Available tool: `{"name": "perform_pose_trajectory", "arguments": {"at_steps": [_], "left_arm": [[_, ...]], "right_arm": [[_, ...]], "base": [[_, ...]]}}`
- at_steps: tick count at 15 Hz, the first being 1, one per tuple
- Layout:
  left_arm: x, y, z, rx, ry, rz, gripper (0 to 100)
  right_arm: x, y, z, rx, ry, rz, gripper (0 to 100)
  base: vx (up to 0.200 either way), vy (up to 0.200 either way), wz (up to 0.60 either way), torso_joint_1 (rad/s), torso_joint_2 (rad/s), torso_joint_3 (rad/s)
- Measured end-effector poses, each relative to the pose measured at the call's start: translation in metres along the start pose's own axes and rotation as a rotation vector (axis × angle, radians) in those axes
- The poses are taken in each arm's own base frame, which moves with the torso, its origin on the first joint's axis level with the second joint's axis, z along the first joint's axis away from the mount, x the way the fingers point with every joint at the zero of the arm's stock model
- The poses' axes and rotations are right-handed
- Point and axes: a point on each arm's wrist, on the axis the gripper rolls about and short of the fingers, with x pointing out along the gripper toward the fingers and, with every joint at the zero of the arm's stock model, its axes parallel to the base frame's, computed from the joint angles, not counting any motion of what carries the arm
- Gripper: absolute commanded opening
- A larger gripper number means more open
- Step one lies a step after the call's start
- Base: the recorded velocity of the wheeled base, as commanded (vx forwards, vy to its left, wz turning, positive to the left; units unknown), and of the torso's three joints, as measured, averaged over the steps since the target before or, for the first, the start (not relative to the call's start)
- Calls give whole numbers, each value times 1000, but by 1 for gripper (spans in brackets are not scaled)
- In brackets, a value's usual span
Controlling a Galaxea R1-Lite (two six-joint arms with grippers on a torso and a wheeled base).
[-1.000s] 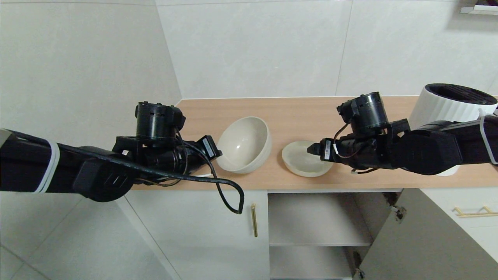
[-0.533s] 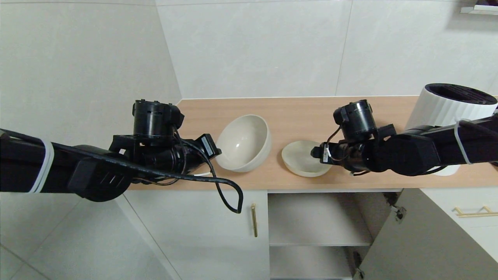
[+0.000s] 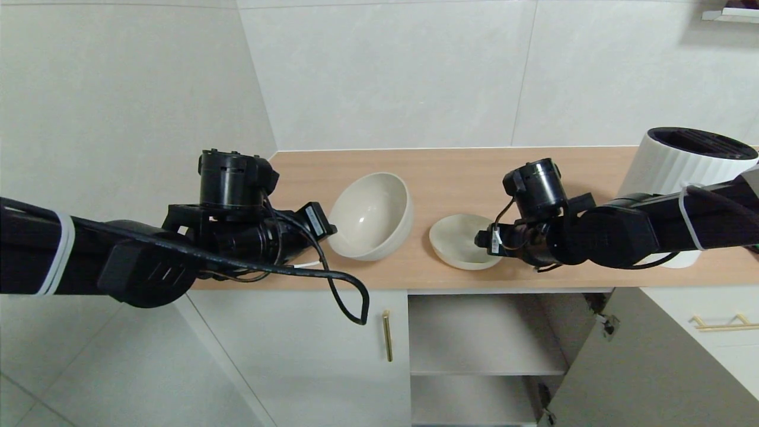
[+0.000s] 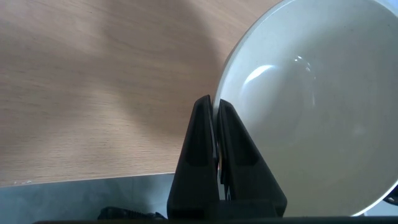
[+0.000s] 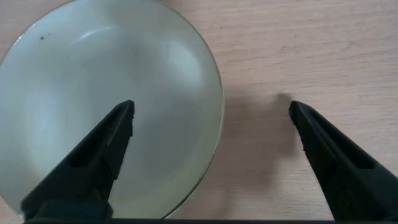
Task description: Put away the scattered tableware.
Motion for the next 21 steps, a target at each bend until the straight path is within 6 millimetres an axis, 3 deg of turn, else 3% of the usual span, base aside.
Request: {"name": "perform_pose_trajectory", "arguments": {"at_steps": [11, 13, 16, 21], "left_arm": [[-5, -2, 0, 2, -2, -5, 0], [-17, -2, -1, 13, -4, -11, 0], [-42, 1, -9, 104, 20, -2, 0], [-80, 2, -33, 242, 111, 5, 0]], "right_arm": [[-8, -1, 4, 13, -9, 16, 0], [-22, -7, 5, 5, 19, 26, 0], [-59, -20, 4, -5, 107, 144, 0], [-116, -50, -14, -6, 211, 341, 0]], "base": [[0, 0, 0, 0, 0, 0], [0, 0, 0, 0, 0, 0], [0, 0, 0, 0, 0, 0], [0, 0, 0, 0, 0, 0]]}}
